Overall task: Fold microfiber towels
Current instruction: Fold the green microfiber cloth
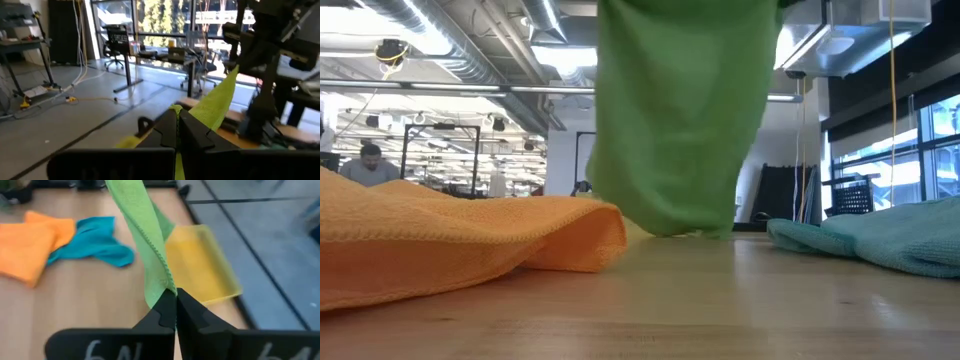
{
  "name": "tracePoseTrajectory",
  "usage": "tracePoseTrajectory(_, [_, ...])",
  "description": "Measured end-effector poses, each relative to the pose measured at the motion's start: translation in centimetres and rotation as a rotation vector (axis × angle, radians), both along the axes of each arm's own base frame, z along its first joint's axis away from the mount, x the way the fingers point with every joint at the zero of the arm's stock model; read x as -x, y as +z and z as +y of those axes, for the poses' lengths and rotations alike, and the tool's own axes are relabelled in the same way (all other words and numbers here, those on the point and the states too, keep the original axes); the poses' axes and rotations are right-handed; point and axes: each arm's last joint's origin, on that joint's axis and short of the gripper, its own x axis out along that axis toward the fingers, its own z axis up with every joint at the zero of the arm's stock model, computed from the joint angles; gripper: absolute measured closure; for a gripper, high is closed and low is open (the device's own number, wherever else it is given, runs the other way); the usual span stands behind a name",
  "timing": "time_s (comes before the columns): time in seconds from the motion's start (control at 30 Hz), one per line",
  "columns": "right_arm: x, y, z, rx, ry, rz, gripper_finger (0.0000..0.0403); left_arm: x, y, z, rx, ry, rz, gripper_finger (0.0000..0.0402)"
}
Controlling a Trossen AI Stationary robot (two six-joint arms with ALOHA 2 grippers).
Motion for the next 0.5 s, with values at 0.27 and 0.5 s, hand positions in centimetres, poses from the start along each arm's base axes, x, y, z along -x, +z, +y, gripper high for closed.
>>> tracePoseTrajectory(0.27, [-1.5,-7.8,4.3,-0.164,0.101,0.004,0.0403,2.5,-7.3,-5.5,0.167,-0.022,-0.026,0.0401])
tracePoseTrajectory(0.5, [-1.5,-12.9,8.0,-0.352,0.243,-0.055,0.0403,3.6,-12.3,-9.0,0.322,-0.179,0.021,0.0401])
